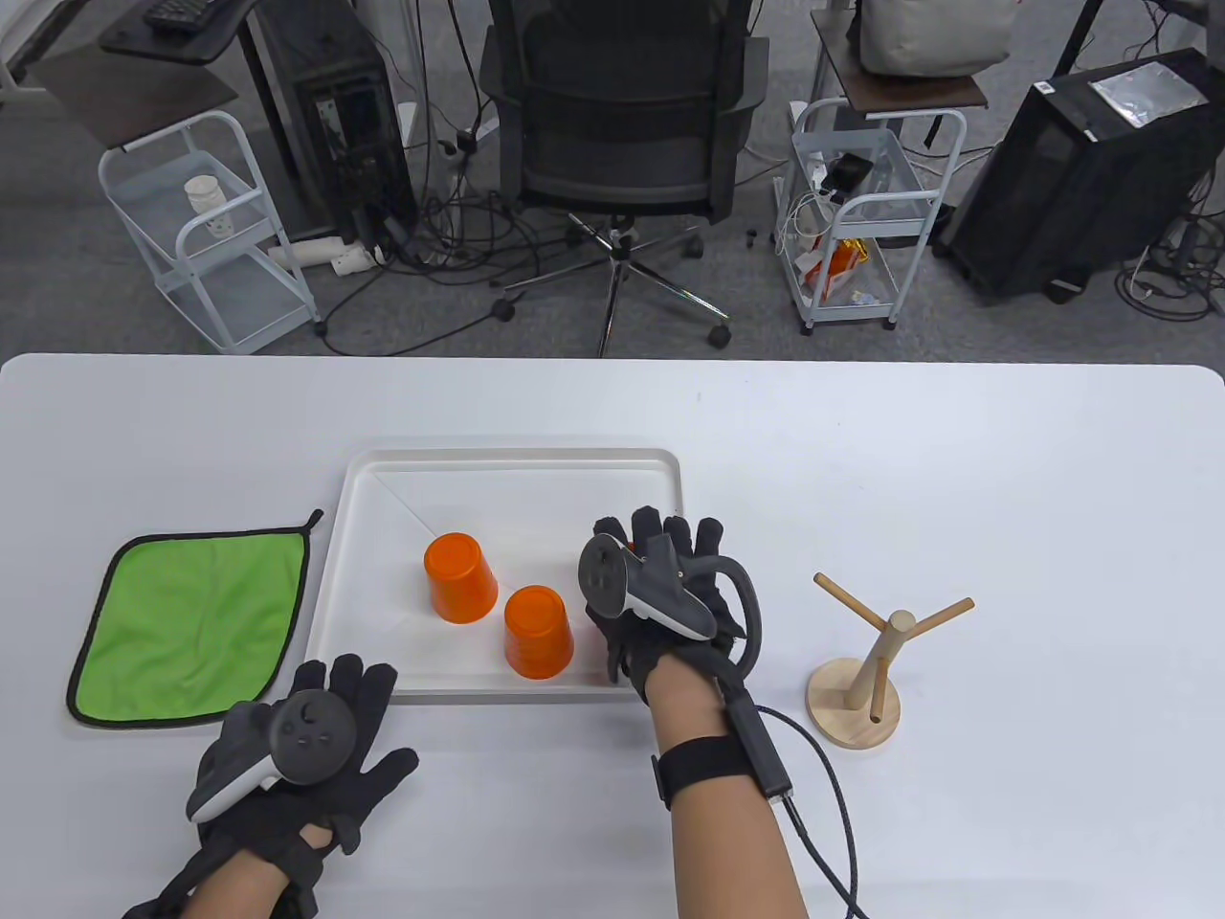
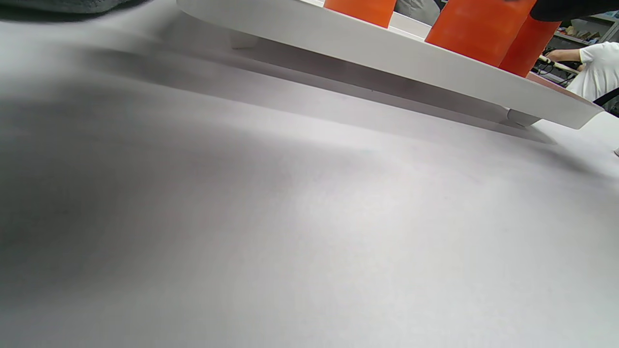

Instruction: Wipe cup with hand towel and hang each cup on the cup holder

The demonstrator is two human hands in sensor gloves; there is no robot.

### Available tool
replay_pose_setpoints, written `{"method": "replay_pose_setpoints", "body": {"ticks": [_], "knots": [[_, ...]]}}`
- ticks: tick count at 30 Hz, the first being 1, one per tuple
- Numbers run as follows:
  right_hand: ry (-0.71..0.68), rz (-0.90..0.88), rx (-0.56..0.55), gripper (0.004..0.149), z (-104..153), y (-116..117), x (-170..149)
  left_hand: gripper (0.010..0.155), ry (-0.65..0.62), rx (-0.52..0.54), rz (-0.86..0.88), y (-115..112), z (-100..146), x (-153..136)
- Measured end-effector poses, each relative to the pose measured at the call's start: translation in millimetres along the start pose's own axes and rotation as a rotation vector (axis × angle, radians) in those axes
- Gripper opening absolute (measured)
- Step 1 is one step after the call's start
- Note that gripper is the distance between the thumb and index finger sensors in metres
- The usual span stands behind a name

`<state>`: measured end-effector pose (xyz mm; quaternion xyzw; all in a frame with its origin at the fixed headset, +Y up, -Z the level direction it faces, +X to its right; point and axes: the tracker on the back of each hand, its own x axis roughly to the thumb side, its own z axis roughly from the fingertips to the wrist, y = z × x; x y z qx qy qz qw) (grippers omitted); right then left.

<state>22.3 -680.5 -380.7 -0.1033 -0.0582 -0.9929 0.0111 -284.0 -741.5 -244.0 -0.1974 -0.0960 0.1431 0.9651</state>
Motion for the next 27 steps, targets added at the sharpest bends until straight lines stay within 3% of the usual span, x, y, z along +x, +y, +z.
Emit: {"method": "replay_pose_setpoints", "body": {"ticks": [6, 15, 27], "knots": [[0.014, 0.004, 0.033, 0.075, -9, 5, -1, 0.088, -0.005, -0.011, 0.006, 0, 0, 0], [0.002, -0.041, -0.009, 0.072, -10, 9, -1, 0.088, -0.004, -0.014, 0.009, 0, -1, -1], [-0.053, -0.096, -0.161, 0.066, 26, -10, -13, 0.088, -0.003, -0.020, 0.015, 0, -1, -1]]}}
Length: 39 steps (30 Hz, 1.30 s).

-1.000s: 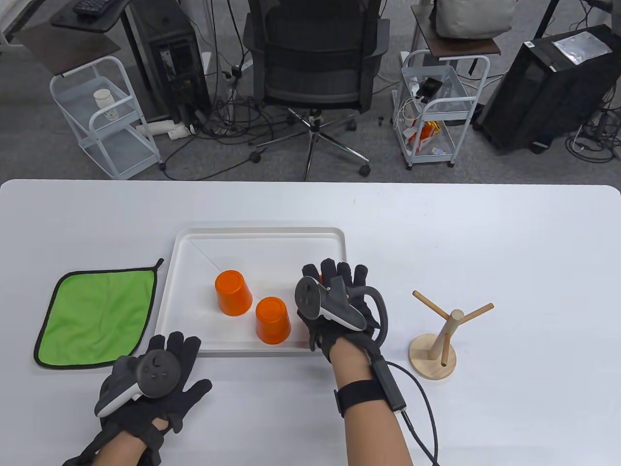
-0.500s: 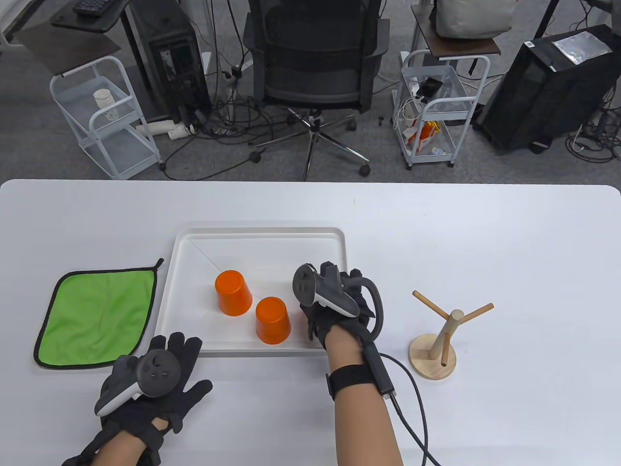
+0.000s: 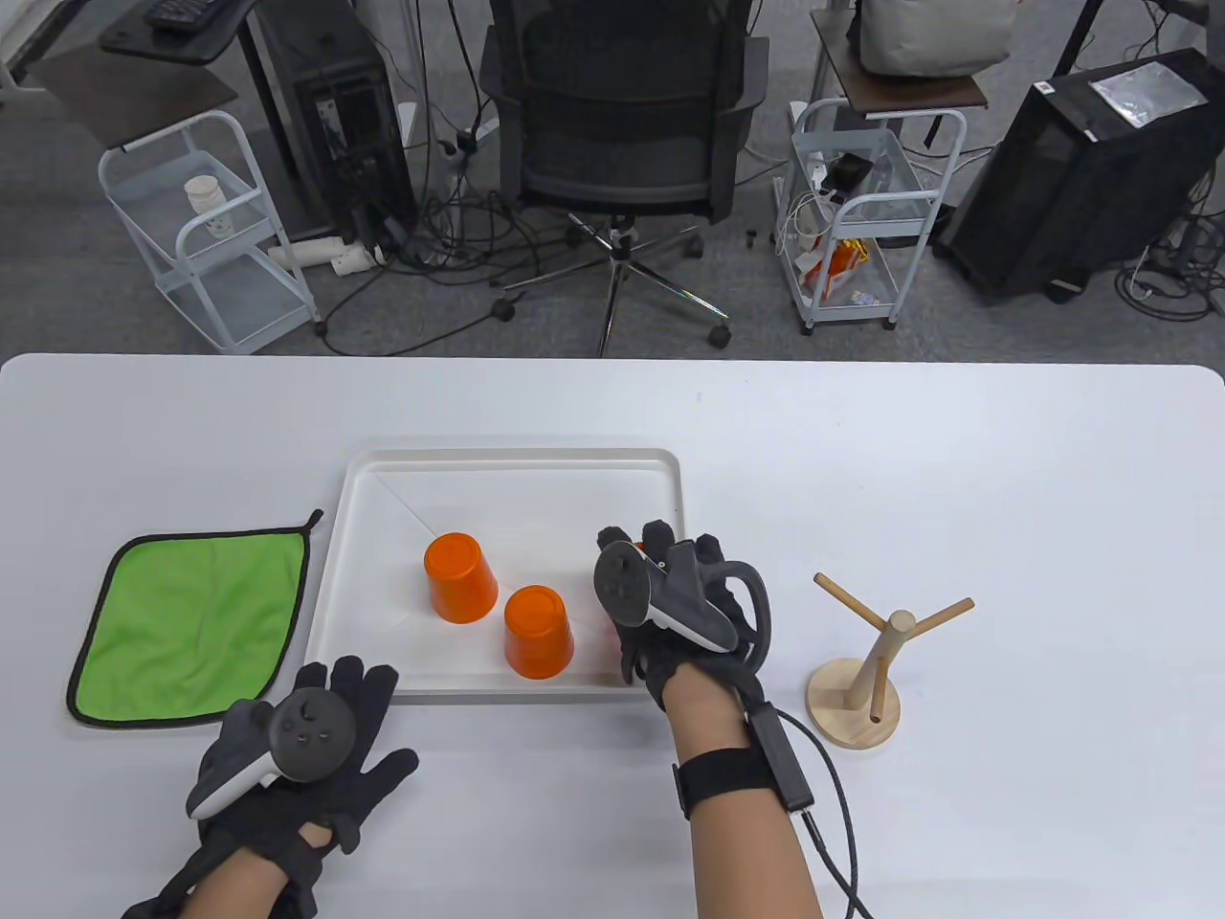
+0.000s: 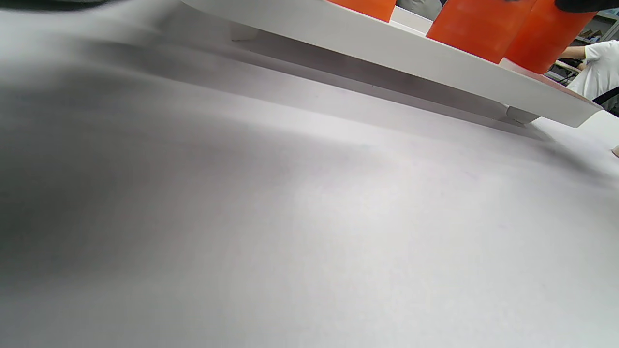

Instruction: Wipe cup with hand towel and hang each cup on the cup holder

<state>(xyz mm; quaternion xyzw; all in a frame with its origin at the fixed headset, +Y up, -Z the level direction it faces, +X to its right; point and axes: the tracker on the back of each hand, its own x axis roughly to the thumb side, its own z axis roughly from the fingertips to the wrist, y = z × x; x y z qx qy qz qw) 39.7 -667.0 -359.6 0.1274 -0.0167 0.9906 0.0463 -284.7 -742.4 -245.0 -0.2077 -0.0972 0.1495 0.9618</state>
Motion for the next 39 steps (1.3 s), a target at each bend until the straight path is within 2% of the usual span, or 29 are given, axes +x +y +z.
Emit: {"method": "replay_pose_setpoints", "body": {"ticks": [7, 14, 20, 27, 31, 39], "knots": [[-0.027, -0.091, -0.110, 0.070, 38, -19, -3, 0.088, 0.005, 0.006, 0.008, 0, 0, -1], [-0.078, -0.252, -0.196, 0.071, 76, -23, -3, 0.088, 0.011, 0.015, 0.012, 1, 1, -2], [-0.155, -0.430, -0.261, 0.071, 104, -14, 1, 0.088, 0.026, 0.020, 0.024, 1, 1, -5], [-0.248, -0.614, -0.288, 0.073, 124, 10, 11, 0.088, 0.051, 0.013, 0.022, 1, -1, -8], [-0.277, -0.659, -0.282, 0.073, 127, 21, 17, 0.088, 0.069, 0.011, 0.023, 0, -2, -10], [-0.307, -0.696, -0.275, 0.075, 133, 29, 30, 0.088, 0.107, 0.052, 0.019, 9, 0, -16]]}}
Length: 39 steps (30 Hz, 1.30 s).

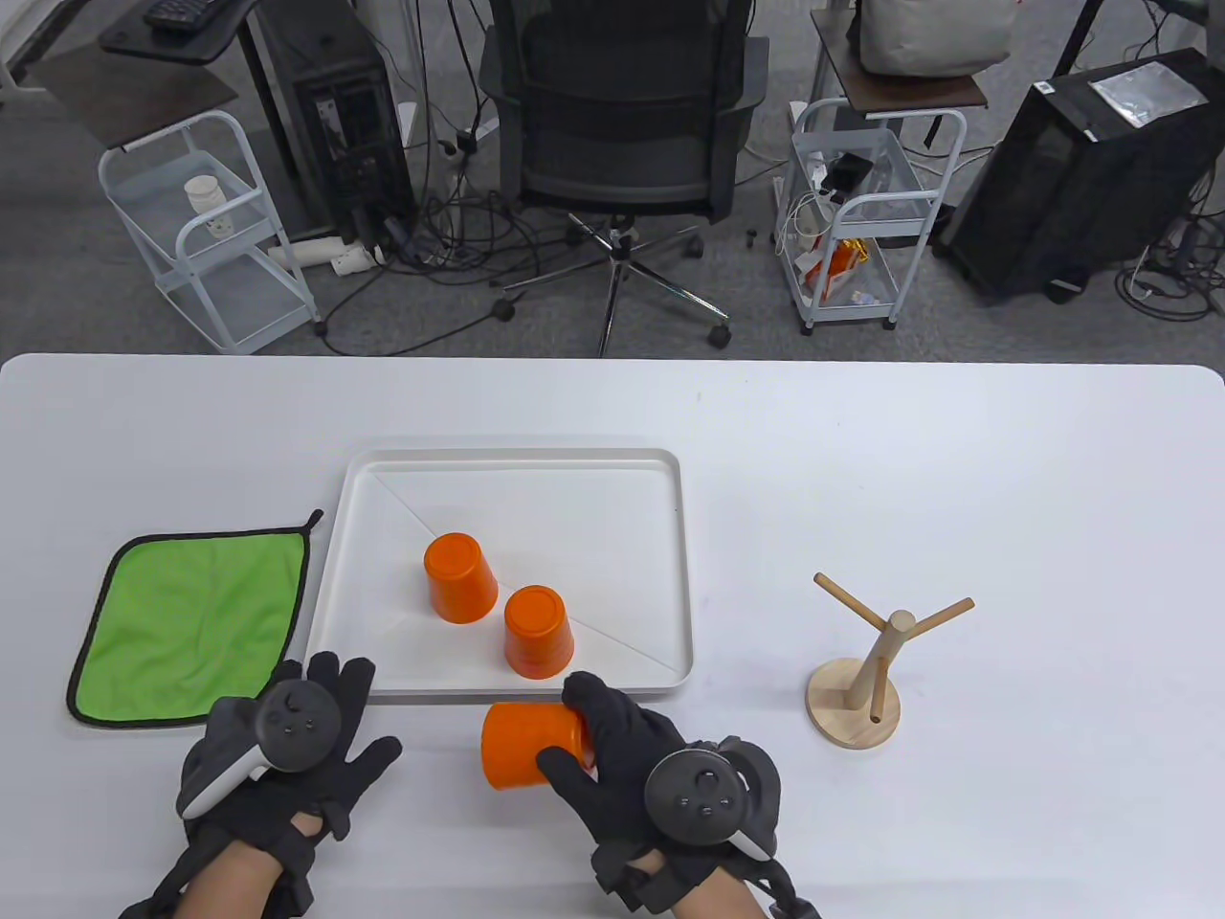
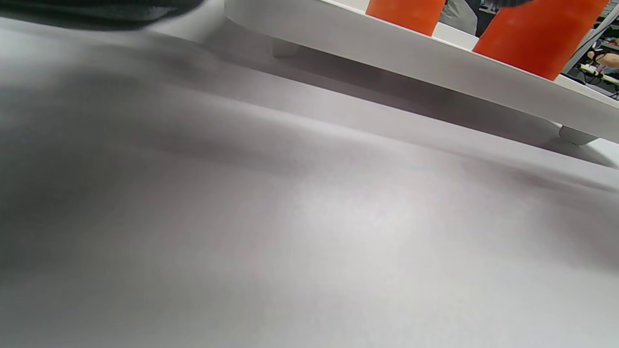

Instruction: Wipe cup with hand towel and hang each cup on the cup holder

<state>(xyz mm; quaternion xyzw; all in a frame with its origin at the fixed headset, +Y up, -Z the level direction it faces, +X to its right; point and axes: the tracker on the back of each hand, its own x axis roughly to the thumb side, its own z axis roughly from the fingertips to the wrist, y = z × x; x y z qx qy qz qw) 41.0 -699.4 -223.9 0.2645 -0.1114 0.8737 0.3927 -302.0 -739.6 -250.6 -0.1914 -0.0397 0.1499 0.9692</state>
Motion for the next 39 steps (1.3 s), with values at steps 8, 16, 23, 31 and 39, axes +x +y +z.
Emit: {"method": "replay_pose_setpoints", "body": {"ticks": [8, 16, 23, 31, 39], "knots": [[0.036, -0.081, 0.003, 0.076, 2, 0, -5, 0.086, 0.127, 0.054, 0.022, 31, -4, -37], [0.017, -0.105, 0.003, 0.076, 2, 0, -4, 0.087, 0.336, 0.020, -0.083, 57, -25, -79], [0.005, -0.113, 0.006, 0.076, 3, 0, -3, 0.091, 0.468, -0.104, -0.123, 49, -50, -102], [0.002, -0.111, 0.001, 0.076, 3, -1, -3, 0.097, 0.510, -0.177, -0.127, 29, -60, -120], [-0.003, -0.108, 0.004, 0.076, 4, -1, -3, 0.100, 0.495, -0.192, -0.069, 24, -60, -127]]}}
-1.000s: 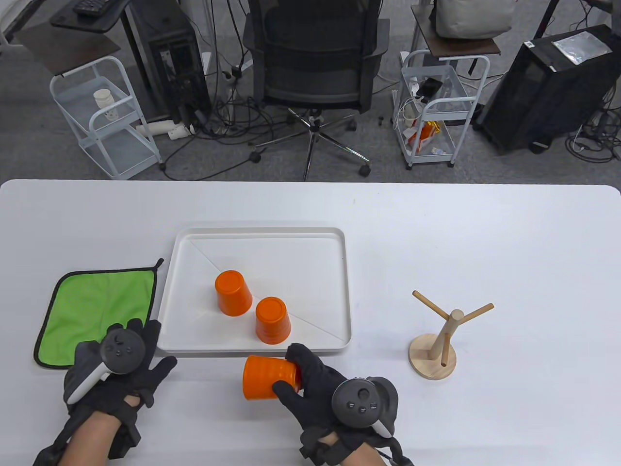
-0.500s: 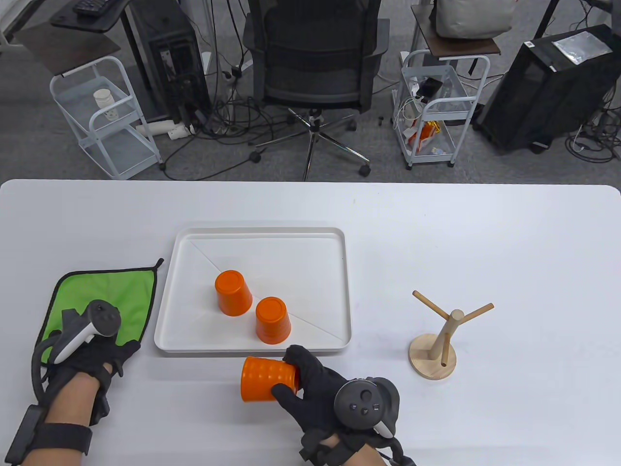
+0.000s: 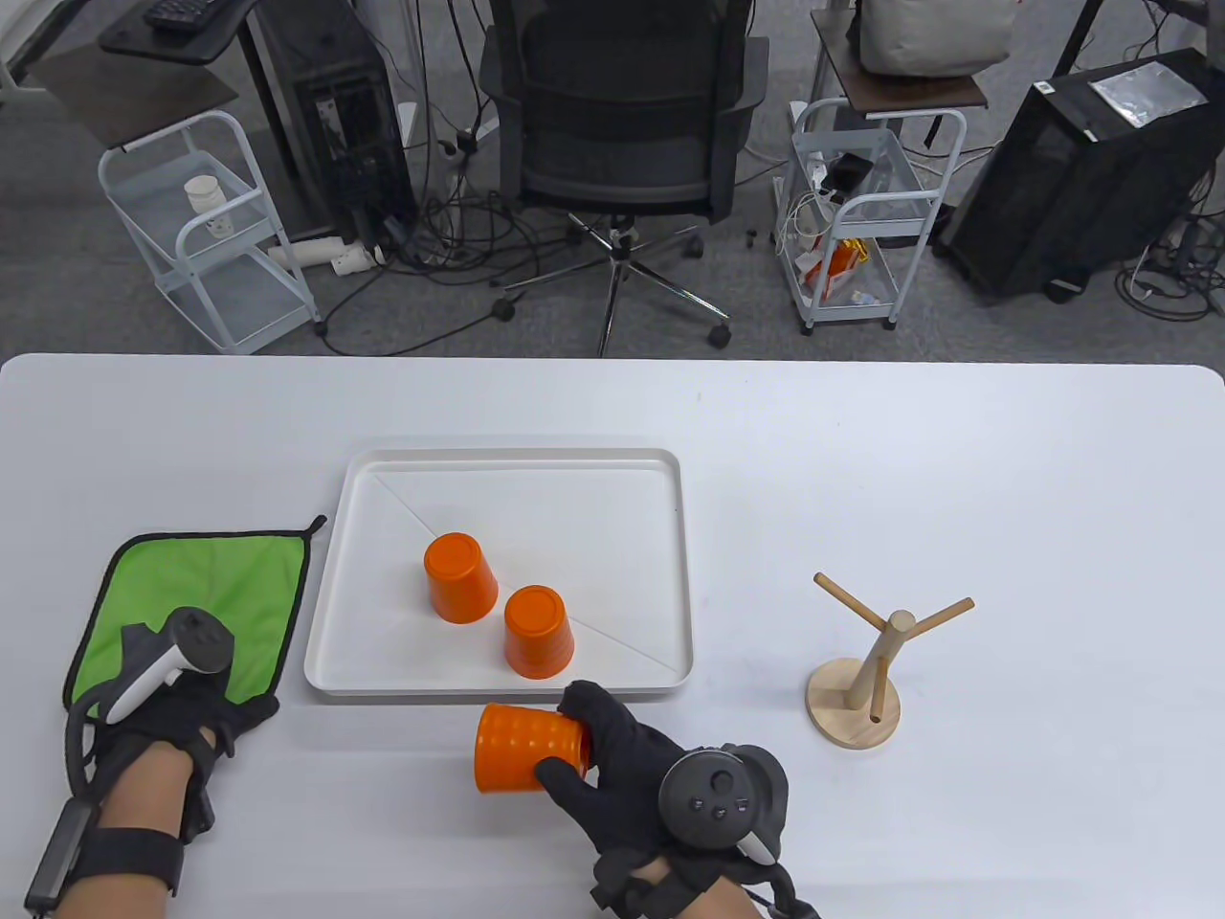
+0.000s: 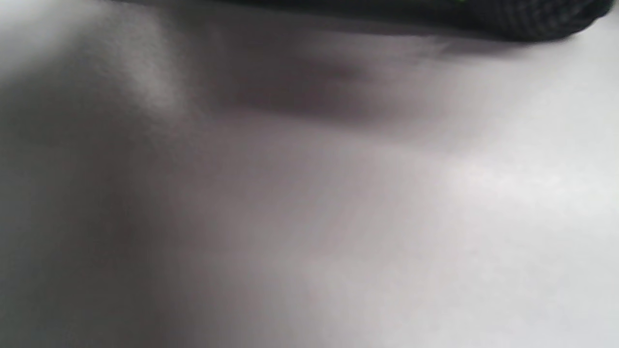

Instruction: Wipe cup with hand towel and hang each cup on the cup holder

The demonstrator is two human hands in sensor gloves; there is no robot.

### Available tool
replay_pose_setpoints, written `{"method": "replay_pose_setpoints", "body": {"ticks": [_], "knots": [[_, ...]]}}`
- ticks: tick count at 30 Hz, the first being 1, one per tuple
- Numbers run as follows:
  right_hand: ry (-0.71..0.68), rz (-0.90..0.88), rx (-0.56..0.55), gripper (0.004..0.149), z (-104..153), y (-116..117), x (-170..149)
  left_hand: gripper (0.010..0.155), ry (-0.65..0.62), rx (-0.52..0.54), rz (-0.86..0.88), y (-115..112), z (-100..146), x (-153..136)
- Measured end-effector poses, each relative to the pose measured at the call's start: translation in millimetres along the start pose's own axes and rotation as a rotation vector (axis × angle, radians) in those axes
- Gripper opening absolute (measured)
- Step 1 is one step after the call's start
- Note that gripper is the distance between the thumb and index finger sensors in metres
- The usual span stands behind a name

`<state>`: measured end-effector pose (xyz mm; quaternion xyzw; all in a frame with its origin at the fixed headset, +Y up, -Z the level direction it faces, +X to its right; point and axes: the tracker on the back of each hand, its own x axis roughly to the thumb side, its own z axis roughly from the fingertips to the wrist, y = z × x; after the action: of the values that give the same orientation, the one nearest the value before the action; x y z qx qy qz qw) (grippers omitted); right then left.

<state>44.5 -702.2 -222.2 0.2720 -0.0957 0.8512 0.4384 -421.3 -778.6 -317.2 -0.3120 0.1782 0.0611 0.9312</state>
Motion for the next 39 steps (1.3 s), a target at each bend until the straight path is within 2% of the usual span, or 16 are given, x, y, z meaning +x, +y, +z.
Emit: {"method": "replay_pose_setpoints", "body": {"ticks": [5, 11, 15, 21, 25, 31, 39], "knots": [[-0.008, 0.002, 0.006, 0.076, 0, 1, 1, 0.088, 0.051, 0.066, -0.047, 3, 3, 8], [-0.020, 0.003, 0.004, 0.076, 1, 0, 2, 0.065, 0.123, 0.256, -0.119, 7, 8, 18], [-0.024, 0.000, -0.003, 0.076, 1, 0, 2, 0.062, 0.131, 0.268, -0.103, 9, 9, 18], [-0.024, -0.007, -0.007, 0.076, 1, -1, 2, 0.064, 0.098, 0.271, 0.026, 14, 19, 12], [-0.027, -0.013, -0.009, 0.076, 1, -1, 2, 0.065, 0.019, 0.273, 0.158, 22, 38, 10], [-0.030, -0.015, -0.007, 0.076, 1, -1, 3, 0.065, -0.163, 0.186, 0.404, 31, 67, 14], [-0.046, -0.027, -0.013, 0.076, 2, -1, 5, 0.065, -0.386, 0.090, 0.568, 28, 103, 24]]}}
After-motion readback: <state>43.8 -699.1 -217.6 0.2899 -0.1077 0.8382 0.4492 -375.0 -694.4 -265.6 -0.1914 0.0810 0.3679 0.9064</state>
